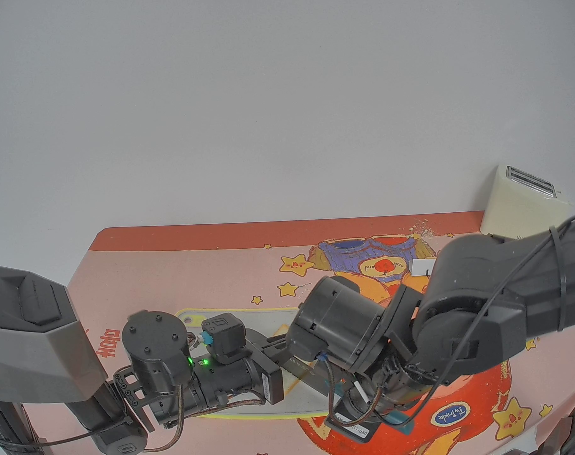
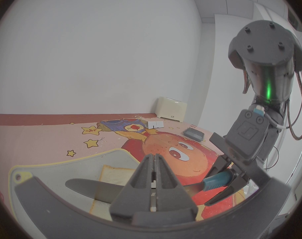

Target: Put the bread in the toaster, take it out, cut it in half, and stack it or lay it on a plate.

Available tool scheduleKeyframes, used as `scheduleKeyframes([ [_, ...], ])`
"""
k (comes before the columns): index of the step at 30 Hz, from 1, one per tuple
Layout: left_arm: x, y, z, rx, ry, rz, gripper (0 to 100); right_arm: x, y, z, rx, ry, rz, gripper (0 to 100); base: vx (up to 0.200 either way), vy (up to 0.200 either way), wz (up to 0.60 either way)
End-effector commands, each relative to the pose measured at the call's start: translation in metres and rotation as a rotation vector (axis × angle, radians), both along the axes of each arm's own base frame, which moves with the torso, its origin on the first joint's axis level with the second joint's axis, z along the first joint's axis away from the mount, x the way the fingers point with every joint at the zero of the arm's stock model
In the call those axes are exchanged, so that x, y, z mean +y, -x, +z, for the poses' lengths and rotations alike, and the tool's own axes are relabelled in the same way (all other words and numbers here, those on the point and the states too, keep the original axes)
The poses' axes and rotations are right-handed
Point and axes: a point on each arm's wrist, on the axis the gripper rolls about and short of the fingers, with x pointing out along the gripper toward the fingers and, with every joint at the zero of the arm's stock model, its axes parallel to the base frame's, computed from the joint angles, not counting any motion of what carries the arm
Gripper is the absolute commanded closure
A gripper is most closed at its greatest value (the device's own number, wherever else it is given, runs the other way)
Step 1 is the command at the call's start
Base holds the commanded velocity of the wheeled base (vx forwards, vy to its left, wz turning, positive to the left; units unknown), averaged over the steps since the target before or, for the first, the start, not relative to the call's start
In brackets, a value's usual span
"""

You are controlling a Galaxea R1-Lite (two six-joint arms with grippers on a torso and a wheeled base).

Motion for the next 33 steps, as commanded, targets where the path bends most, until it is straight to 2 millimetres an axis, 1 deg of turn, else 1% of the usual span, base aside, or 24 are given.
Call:
scheduleKeyframes([
  [1, 0.001, 0.002, 0.007, -0.022, 0.022, -0.002, 100, -0.001, 0.001, -0.003, 0.006, 0.011, -0.001, 100, 0.000, 0.000, 0.00],
  [7, 0.001, 0.003, 0.004, -0.013, 0.013, -0.005, 100, -0.001, 0.001, -0.004, 0.006, 0.014, -0.003, 100, 0.000, 0.000, 0.00],
  [12, -0.001, 0.007, 0.007, -0.017, 0.022, -0.037, 100, 0.001, -0.001, -0.008, 0.012, 0.024, -0.003, 100, 0.000, 0.000, 0.00],
  [15, 0.002, 0.012, 0.011, -0.022, 0.028, -0.046, 100, 0.002, -0.001, -0.007, 0.010, 0.021, -0.003, 100, 0.000, 0.000, 0.00],
  [18, 0.000, 0.019, 0.011, -0.019, 0.023, -0.070, 100, 0.002, -0.001, -0.006, 0.007, 0.019, -0.003, 100, 0.000, 0.000, 0.00],
  [22, 0.000, 0.022, 0.006, -0.080, -0.051, -0.080, 100, 0.002, 0.000, -0.006, 0.007, 0.018, -0.009, 100, 0.000, 0.000, 0.00],
  [27, 0.008, 0.030, 0.001, -0.135, -0.151, -0.049, 100, 0.003, 0.002, -0.005, -0.008, 0.020, -0.019, 100, 0.000, 0.000, 0.00],
  [33, 0.006, 0.032, 0.000, -0.148, -0.166, -0.042, 100, 0.003, 0.003, -0.004, -0.009, 0.020, -0.021, 100, 0.000, 0.000, 0.00],
])
